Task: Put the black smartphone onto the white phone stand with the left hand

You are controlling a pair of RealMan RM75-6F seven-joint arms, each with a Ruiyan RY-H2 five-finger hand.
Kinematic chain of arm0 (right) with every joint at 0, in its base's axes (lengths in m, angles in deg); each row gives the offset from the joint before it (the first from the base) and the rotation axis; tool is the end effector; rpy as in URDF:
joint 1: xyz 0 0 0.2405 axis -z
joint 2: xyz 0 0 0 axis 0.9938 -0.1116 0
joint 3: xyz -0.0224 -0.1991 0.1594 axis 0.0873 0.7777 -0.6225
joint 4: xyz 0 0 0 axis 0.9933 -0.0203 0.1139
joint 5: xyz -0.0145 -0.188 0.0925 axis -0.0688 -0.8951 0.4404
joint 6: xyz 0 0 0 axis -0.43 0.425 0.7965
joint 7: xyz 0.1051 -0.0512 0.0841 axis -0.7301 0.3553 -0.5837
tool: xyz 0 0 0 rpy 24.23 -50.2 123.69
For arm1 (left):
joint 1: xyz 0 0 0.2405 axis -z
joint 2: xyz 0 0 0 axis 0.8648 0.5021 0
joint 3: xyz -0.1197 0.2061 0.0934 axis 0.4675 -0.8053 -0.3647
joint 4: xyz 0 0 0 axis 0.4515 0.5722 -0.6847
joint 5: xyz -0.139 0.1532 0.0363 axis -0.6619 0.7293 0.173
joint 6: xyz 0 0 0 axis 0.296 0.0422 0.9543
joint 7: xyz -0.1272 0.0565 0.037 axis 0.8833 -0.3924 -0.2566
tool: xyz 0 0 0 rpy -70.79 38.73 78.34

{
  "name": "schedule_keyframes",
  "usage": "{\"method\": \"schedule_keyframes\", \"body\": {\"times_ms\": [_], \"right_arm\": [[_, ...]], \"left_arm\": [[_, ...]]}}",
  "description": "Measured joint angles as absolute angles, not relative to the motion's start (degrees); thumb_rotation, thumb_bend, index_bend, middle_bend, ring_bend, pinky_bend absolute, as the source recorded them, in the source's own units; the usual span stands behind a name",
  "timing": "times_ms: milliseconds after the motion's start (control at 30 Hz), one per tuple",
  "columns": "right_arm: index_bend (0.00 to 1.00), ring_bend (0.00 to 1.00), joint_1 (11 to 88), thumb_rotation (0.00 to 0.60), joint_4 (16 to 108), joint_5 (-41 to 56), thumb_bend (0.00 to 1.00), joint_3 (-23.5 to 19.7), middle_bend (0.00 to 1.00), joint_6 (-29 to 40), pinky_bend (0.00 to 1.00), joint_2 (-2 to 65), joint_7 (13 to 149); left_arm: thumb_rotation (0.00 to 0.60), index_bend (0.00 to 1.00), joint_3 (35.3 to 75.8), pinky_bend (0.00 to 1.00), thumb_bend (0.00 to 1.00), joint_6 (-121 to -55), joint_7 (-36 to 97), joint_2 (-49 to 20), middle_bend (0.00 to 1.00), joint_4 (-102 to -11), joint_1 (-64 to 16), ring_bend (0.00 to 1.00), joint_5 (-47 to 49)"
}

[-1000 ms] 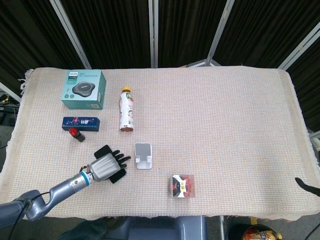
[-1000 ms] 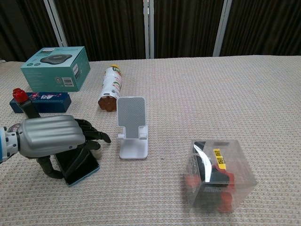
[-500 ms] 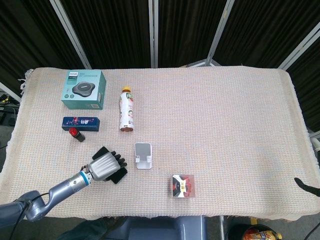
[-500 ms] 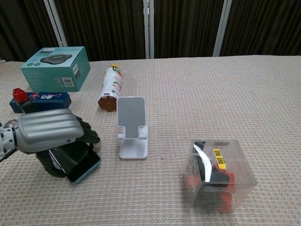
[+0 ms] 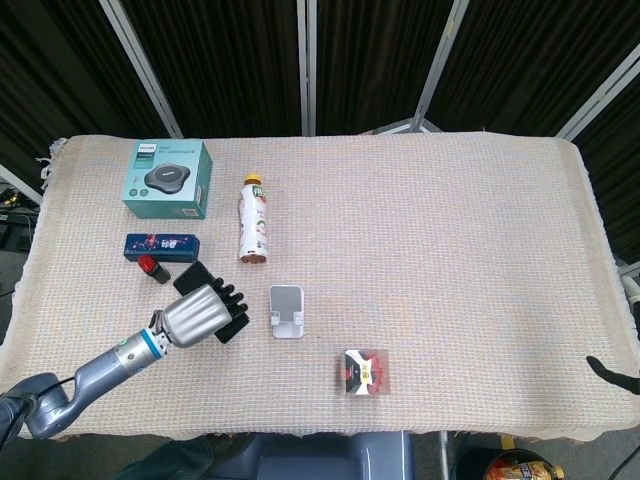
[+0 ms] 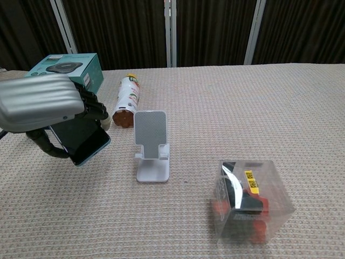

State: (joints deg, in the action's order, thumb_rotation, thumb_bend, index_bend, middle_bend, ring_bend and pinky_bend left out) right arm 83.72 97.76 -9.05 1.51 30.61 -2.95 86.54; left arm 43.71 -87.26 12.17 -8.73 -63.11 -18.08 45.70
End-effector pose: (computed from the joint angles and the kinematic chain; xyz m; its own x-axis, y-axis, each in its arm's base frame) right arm -0.2830 -0.1645 0.2355 0.4231 0.0817 0.9024 -0.8993 0.1596 0.4072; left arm -0.1731 0.2971 0.0235 0.7816 -0.2122 0.5866 0.2284 -0.7777 -0.5857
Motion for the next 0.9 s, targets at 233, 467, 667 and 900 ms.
{"method": "schedule_keyframes", "body": {"times_ms": [233, 467, 667, 900], "right_arm": [[0.0, 0.0, 83.69, 0.6, 97.55, -9.04, 0.0, 1.47, 0.0, 30.43, 0.0, -3.17, 85.65], [0.0, 0.0, 83.89, 0.6, 96.81, -8.7, 0.0, 1.43, 0.0, 30.32, 0.0, -3.57, 83.96], [0.0, 0.0, 84.18, 0.6, 96.48, -8.53, 0.0, 1.36, 0.0, 30.47, 0.0, -4.07, 82.46], [0.0, 0.0, 84.42, 0.6, 96.25, -8.39, 0.0, 1.3, 0.0, 30.54, 0.0, -4.47, 81.3]], "left_arm": [[0.6, 0.55, 47.1, 0.43, 0.0, -83.45, -4.39, -4.58, 0.39, -68.91, -13.12, 0.47, 50.23], [0.6, 0.54, 50.21, 0.41, 0.0, -72.28, -18.09, -3.89, 0.37, -72.7, -7.01, 0.46, 53.12], [0.6, 0.54, 51.84, 0.41, 0.0, -65.66, -24.25, -6.83, 0.36, -73.53, -4.06, 0.46, 52.67], [0.6, 0.53, 52.49, 0.39, 0.0, -61.78, -27.14, -8.58, 0.34, -73.43, -2.52, 0.44, 51.25]]}}
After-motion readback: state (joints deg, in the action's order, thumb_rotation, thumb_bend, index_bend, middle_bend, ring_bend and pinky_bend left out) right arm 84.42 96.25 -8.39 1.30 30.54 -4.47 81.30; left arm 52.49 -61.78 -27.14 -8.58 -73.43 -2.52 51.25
